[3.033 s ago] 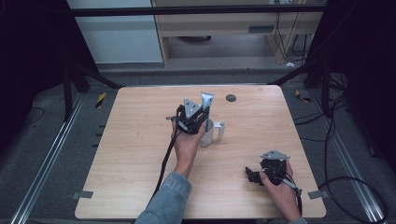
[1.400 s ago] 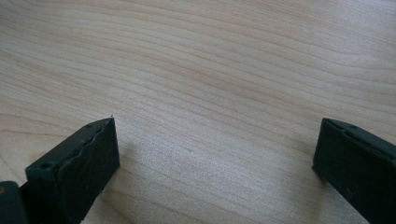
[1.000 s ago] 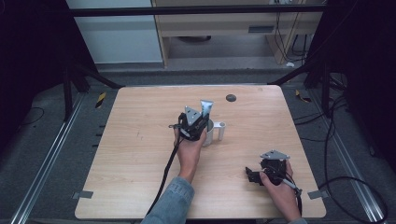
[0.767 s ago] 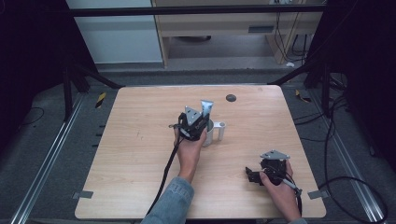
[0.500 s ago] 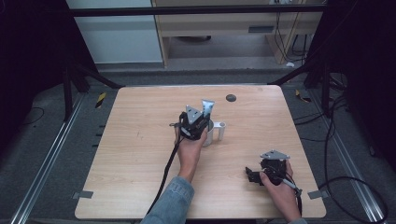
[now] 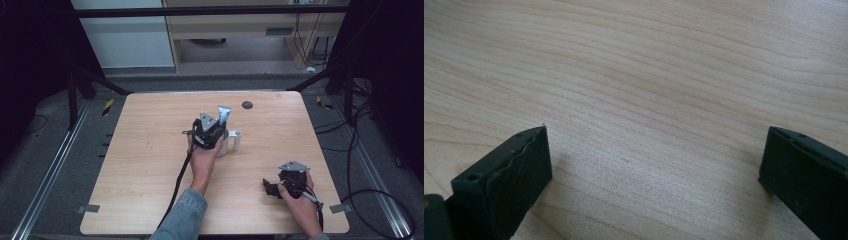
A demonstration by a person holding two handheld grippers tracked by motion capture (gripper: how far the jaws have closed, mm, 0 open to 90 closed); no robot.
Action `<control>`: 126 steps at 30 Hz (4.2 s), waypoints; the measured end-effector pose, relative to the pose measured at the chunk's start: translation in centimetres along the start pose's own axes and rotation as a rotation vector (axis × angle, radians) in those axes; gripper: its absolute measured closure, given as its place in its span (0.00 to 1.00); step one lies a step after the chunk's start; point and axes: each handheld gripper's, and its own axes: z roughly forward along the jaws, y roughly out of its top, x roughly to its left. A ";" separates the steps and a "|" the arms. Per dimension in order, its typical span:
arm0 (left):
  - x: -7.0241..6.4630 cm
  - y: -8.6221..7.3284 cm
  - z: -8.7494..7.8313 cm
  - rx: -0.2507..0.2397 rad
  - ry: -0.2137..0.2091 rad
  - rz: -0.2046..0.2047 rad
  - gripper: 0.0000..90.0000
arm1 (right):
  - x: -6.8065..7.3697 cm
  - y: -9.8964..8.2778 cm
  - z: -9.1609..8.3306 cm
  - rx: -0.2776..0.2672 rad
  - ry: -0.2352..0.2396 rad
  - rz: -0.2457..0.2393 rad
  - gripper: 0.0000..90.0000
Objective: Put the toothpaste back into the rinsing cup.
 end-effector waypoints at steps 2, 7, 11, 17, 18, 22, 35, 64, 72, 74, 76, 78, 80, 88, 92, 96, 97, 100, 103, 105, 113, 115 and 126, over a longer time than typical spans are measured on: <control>0.0 0.0 0.0 0.000 0.008 0.002 0.79 | 0.0 0.0 0.0 0.000 0.000 0.000 0.01; 0.1 0.0 -0.1 0.003 0.003 0.004 0.78 | 0.0 0.0 0.0 0.000 0.000 0.000 0.01; 0.0 0.1 -0.2 0.000 0.007 0.012 0.75 | 0.0 0.0 0.0 0.000 0.000 0.000 0.01; 0.1 0.2 -0.7 -0.008 0.008 0.022 0.66 | 0.0 0.0 0.0 0.000 0.000 0.000 0.01; 0.1 0.2 -0.8 -0.007 0.004 0.023 0.65 | 0.0 0.0 0.0 0.000 0.000 0.000 0.01; 0.1 0.3 -1.0 -0.002 0.002 0.030 0.56 | 0.0 0.0 0.0 0.000 0.000 0.000 0.01; -0.2 0.4 -2.3 -0.007 -0.019 0.050 0.50 | 0.0 0.0 0.0 0.000 0.000 -0.001 0.01; 0.4 0.0 -5.7 0.120 -0.143 0.134 0.33 | 0.0 0.0 0.0 0.000 0.000 0.000 0.01; 1.5 -1.2 -6.5 0.205 -0.184 0.152 0.24 | 0.0 0.0 0.0 -0.001 -0.001 -0.003 0.01; 1.8 -1.5 -6.6 0.229 -0.179 0.156 0.22 | 0.0 0.0 0.0 -0.001 -0.001 -0.002 0.01; 2.1 -1.8 -6.8 0.247 -0.175 0.161 0.18 | 0.0 0.0 0.0 -0.001 -0.001 -0.002 0.01; 2.4 -2.2 -7.0 0.263 -0.169 0.167 0.15 | 0.0 0.0 0.0 -0.001 -0.001 -0.003 0.01; 2.7 -2.5 -7.1 0.281 -0.160 0.169 0.13 | 0.0 0.0 0.0 -0.001 -0.001 -0.002 0.01; 4.4 -3.9 -7.6 0.326 -0.110 0.132 0.07 | 0.0 0.0 0.0 -0.001 -0.001 -0.002 0.01; 5.7 -4.8 -7.9 0.339 -0.093 0.121 0.05 | 0.0 0.0 0.0 -0.001 -0.001 -0.002 0.01; 7.2 -5.6 -8.2 0.345 -0.071 0.091 0.06 | 0.0 0.0 0.0 -0.001 -0.001 -0.002 0.01; 7.5 -5.7 -8.3 0.354 -0.062 0.090 0.06 | 0.0 0.0 0.0 -0.001 -0.001 -0.001 0.01; 8.5 -5.9 -8.7 0.352 -0.048 0.074 0.06 | 0.0 0.0 0.0 -0.001 -0.001 -0.002 0.00; 9.0 -6.1 -8.9 0.355 -0.042 0.068 0.06 | 0.0 0.0 0.0 -0.001 -0.001 -0.002 0.01; 9.4 -6.4 -9.1 0.356 -0.033 0.063 0.06 | 0.0 0.0 0.0 -0.001 -0.001 -0.002 0.01; 11.8 -7.4 -10.5 0.376 0.033 0.058 0.06 | 0.0 0.0 0.0 -0.001 -0.001 -0.002 0.01; 12.6 -7.7 -10.8 0.387 0.063 0.065 0.07 | 0.0 0.0 0.0 -0.001 -0.001 -0.002 0.01; 16.3 -9.8 -11.6 0.417 0.128 0.030 0.08 | 0.0 0.0 0.0 -0.001 -0.001 -0.002 0.01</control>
